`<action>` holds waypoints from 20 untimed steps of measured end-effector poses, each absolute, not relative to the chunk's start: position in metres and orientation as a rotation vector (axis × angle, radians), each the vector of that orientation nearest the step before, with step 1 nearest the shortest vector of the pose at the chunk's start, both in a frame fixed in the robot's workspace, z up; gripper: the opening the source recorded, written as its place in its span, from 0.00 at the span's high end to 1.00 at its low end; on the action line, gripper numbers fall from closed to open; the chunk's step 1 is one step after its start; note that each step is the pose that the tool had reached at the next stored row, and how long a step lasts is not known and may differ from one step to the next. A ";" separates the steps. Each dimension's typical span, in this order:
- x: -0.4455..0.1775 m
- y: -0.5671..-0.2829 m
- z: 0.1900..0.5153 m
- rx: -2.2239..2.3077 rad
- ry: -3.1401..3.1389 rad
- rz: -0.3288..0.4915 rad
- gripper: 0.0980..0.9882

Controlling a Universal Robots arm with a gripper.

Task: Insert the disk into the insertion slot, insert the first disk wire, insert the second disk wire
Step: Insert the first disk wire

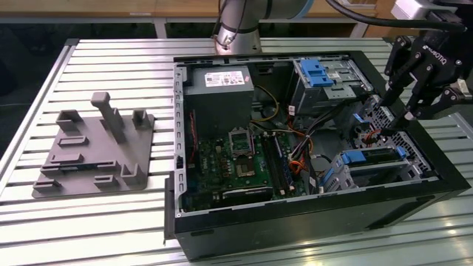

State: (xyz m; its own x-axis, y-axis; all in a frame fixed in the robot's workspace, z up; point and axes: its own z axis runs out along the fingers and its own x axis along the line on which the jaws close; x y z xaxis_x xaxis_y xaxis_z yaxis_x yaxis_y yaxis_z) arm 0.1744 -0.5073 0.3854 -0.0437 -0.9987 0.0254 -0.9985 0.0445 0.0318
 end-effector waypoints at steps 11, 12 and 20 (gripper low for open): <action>0.194 -0.504 0.376 2.096 -2.240 0.028 0.55; 0.194 -0.504 0.375 2.080 -2.254 0.028 0.55; 0.200 -0.504 0.368 2.033 -2.268 -0.001 0.55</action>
